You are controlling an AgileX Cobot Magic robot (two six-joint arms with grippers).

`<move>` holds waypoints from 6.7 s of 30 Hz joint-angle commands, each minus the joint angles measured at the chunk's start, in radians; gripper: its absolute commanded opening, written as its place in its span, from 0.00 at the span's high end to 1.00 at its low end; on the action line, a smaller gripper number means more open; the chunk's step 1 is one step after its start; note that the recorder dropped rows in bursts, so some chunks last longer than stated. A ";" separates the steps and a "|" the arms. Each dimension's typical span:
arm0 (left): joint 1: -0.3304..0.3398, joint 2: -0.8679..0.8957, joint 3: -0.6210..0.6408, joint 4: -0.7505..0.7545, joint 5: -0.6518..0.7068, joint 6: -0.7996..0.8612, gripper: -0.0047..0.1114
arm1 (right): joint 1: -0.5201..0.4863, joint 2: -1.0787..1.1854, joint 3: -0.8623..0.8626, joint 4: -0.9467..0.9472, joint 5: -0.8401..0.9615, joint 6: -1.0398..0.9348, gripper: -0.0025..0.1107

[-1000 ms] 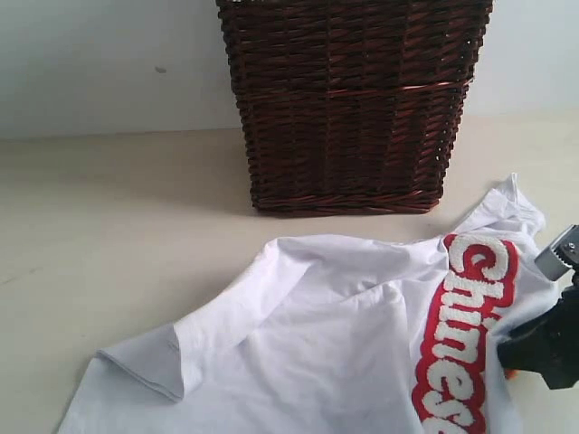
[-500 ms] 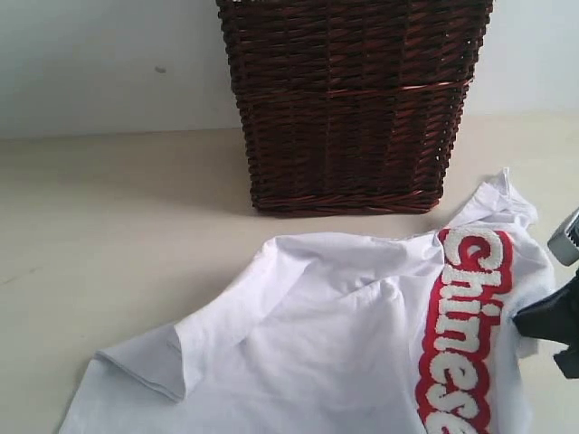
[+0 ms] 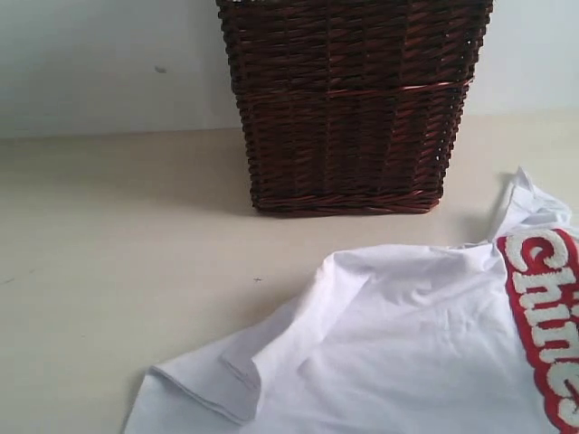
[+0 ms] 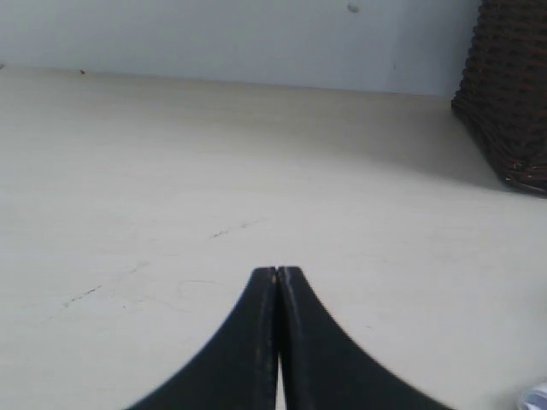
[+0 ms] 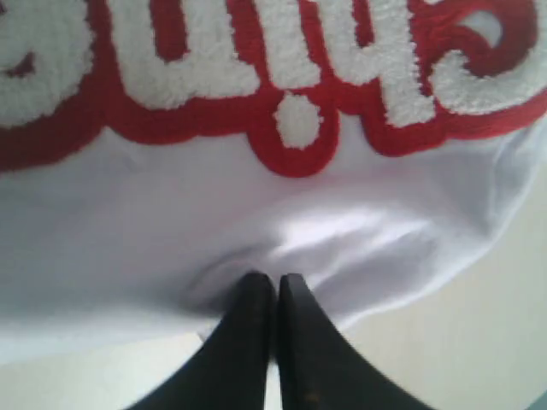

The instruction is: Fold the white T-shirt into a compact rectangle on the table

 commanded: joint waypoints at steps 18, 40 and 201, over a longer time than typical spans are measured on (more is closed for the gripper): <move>-0.005 -0.006 -0.002 -0.005 -0.002 -0.001 0.96 | -0.003 -0.056 0.000 0.418 0.380 0.614 0.57; -0.005 -0.006 -0.002 -0.005 -0.002 -0.001 0.96 | 0.092 0.433 0.000 0.602 0.163 0.436 0.92; -0.005 -0.006 -0.002 -0.005 -0.004 -0.001 0.96 | -0.179 0.380 -0.092 1.071 0.345 0.231 0.95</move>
